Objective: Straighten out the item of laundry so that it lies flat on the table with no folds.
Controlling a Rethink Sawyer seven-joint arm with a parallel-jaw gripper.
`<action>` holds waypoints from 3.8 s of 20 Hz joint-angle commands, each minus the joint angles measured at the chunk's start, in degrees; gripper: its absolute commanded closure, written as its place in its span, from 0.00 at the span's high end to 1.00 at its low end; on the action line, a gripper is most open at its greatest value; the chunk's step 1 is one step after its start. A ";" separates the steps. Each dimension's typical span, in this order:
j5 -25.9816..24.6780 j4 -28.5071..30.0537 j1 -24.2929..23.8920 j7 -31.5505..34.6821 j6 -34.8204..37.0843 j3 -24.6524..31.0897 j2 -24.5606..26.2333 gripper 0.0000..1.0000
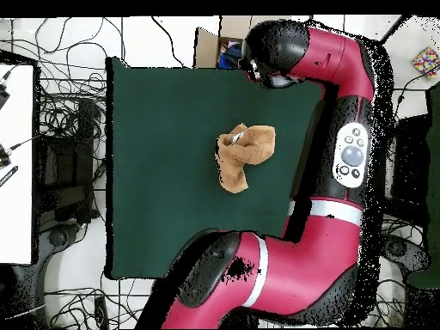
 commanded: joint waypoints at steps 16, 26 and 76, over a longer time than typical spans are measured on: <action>-0.86 17.95 -2.94 -9.15 -1.81 3.24 -3.18 1.00; -0.54 25.54 -3.12 -4.55 -5.84 3.93 -5.87 1.00; -2.82 30.65 -6.53 -4.53 -18.52 4.78 -1.88 1.00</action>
